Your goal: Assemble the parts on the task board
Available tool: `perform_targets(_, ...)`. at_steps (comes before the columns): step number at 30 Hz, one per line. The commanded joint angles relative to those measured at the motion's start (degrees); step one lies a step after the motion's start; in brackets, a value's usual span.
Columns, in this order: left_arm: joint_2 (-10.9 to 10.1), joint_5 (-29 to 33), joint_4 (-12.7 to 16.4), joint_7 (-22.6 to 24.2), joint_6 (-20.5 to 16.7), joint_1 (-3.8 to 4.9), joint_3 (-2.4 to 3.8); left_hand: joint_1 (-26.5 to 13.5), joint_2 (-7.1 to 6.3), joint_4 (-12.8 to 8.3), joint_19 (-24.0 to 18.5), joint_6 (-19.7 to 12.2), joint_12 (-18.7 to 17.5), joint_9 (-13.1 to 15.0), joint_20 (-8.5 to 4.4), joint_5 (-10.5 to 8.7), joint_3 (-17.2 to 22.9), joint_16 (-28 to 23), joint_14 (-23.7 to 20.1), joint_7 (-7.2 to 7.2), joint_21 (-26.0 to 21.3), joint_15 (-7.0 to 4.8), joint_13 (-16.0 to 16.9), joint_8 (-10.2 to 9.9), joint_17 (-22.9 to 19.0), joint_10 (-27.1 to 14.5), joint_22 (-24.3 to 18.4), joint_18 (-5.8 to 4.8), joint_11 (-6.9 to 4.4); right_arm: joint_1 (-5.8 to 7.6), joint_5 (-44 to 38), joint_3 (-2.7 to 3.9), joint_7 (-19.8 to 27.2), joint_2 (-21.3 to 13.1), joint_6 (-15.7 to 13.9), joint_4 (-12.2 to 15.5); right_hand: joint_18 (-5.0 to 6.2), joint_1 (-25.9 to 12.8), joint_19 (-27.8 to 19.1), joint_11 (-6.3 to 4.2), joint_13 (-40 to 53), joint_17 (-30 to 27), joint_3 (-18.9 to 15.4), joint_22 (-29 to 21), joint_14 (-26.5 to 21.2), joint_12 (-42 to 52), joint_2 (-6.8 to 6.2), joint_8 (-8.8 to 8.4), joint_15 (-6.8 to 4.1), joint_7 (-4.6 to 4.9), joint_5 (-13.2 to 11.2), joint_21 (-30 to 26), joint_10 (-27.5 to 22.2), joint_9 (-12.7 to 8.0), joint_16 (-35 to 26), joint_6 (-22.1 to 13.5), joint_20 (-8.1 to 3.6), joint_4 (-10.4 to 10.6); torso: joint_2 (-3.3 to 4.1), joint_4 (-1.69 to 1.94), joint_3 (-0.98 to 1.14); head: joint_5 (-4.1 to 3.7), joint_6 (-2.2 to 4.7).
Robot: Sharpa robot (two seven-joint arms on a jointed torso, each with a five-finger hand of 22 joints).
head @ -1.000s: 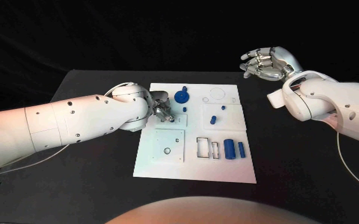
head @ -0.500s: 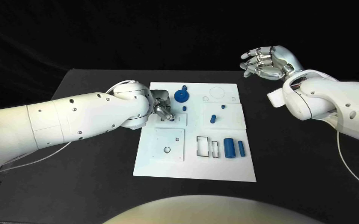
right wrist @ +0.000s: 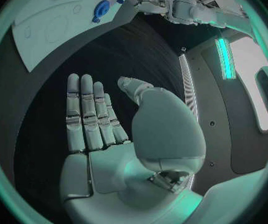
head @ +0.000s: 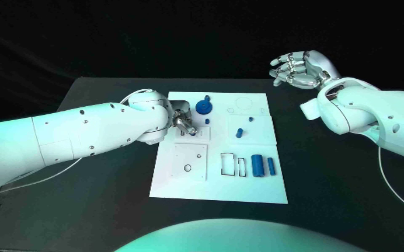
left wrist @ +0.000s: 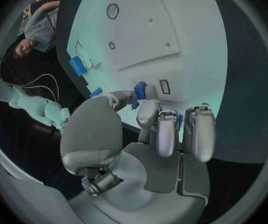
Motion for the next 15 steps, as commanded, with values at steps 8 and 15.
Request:
perform_targets(8,0.46,1.12,-0.37,-0.25,2.38,-0.27,-0.22,-1.76,0.12,-3.1,1.85,2.03,0.59,-0.19,-0.65,-0.53,2.32,0.25,6.07,-1.58,0.3,-0.57,0.62,-0.16,15.08,0.34,6.96,-0.34,-0.2,-0.02,-0.3,0.01,0.74,0.03,0.47,0.06,0.61,-0.78,0.15,0.28,-0.19,-0.09,-0.49,-0.2,0.07,-0.16,0.15,0.3,0.39,1.65,0.28,-0.37,-0.22,-0.11,-0.43,0.26,0.14,0.16,0.0,0.01,-0.05,-0.12,-0.14)
perform_targets(15,0.53,1.15,-0.69,-0.24,2.37,-0.26,-0.22,-2.36,0.14,-2.19,1.83,2.23,0.64,-0.28,-0.71,-0.69,1.07,0.25,6.07,-1.65,0.26,-0.62,0.77,-0.28,15.08,0.33,6.91,-0.33,-0.25,-0.02,-0.28,0.01,0.77,0.03,0.46,0.05,0.63,-1.08,0.26,0.3,-0.5,-0.1,-0.78,-0.58,0.14,-0.09,0.17,0.36,0.42,1.65,-0.34,-0.6,-0.22,-0.24,-0.66,0.24,0.19,0.33,-0.04,0.04,-0.03,-0.15,-0.16)
